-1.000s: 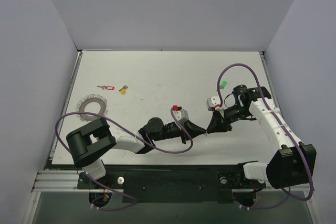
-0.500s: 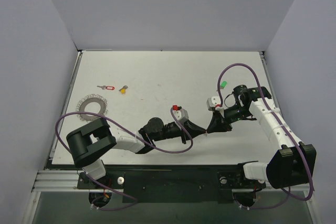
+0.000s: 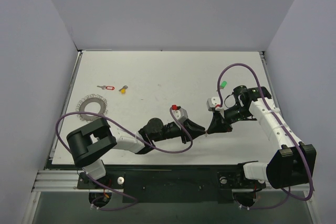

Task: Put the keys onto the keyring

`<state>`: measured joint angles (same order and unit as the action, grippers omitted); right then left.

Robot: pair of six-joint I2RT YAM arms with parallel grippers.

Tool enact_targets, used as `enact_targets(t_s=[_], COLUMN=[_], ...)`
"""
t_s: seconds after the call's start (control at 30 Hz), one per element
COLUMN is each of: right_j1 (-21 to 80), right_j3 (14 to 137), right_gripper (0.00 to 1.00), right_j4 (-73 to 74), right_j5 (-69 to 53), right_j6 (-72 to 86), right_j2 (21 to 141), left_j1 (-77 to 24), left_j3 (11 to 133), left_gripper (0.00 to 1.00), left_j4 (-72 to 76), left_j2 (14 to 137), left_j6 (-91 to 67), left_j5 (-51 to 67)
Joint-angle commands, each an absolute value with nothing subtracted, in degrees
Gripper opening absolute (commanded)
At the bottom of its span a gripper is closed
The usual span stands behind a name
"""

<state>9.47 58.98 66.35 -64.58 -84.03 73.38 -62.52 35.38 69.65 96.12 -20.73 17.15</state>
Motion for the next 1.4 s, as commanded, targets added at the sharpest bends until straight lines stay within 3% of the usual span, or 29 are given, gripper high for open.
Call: enact_targets(t_s=[0.0, 0.33, 0.53, 0.97, 1.37], right_j1=[10.0, 10.7, 11.5, 12.7, 13.0], right_j3=[59.8, 59.9, 60.0, 59.6, 59.6], right_gripper=[0.0, 0.0, 0.0, 0.0, 0.0], right_j4=[69.9, 69.7, 67.7, 64.6, 64.5], right_j5=[-66.9, -65.6, -63.5, -61.4, -61.6], right_j6=[-84.8, -84.6, -81.8, -77.3, -77.3], right_j2=[72.9, 73.7, 73.9, 73.9, 73.9], left_j1=[-62.1, -60.4, -60.2, -61.8, -62.4], left_j3=[34.3, 33.0, 37.1, 42.5, 45.0], left_gripper=[0.34, 0.47, 0.49, 0.47, 0.31], left_j4=[72.3, 69.9, 57.9, 45.1, 43.2], left_j2=[92.7, 89.3, 87.5, 86.7, 89.0], left_j6=[-21.3, -22.1, -20.2, -13.7, -12.9], left_j5=[14.9, 16.7, 19.2, 19.6, 19.3])
